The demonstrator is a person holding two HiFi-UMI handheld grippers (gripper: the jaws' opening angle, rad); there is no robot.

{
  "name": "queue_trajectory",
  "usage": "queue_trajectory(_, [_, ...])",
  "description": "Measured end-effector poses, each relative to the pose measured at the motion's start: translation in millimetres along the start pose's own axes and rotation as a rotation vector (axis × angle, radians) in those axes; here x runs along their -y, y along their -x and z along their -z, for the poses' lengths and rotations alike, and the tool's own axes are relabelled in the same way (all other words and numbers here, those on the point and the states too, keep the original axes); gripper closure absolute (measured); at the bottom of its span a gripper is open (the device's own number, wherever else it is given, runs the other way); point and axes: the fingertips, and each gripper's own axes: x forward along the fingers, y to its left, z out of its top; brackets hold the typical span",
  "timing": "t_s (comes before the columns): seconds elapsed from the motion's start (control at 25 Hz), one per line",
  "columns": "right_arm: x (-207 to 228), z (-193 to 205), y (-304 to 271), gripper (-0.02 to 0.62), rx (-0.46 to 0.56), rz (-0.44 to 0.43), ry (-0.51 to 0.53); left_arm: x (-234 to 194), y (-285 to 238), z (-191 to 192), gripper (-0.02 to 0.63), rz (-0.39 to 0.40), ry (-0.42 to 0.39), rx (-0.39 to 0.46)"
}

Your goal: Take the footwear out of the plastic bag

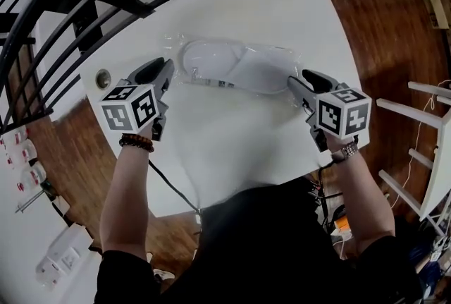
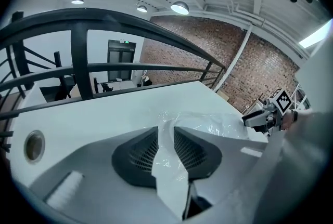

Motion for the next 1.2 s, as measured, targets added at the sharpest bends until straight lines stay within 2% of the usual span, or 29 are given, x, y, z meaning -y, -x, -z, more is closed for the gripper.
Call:
queue_trajectory(0.16, [0,9,-3,0.420,-0.027,0.013,0.011,4,-3,9,0.497,0.064,0.015,-0.037])
queue_trajectory(0.48, [1,14,-14,0.419,-0.074,0.027,0.058,7,-7,22,0.486,0.142,0.016,-0.083])
queue_trajectory(0.64, [10,19,-17,0.420,-0.067,0.021,0.065,12,-5,22,0.477,0.182,0.009,-0.084])
queue_trajectory(0.88, [5,5,-15,0.420,-0.082,0.047,0.085,8,1,18,0.476,0.239,0.010,-0.074])
queue_trajectory(1.08, [11,4,-14,0.429,-0.069,-0.008,0.034,8,1,18,0.504,0.277,0.045,-0.056])
queue_trajectory(1.2, [12,3,-15,0.471,-0.060,-0.046,0.006,9,-1,24,0.515,0.319,0.087,-0.075])
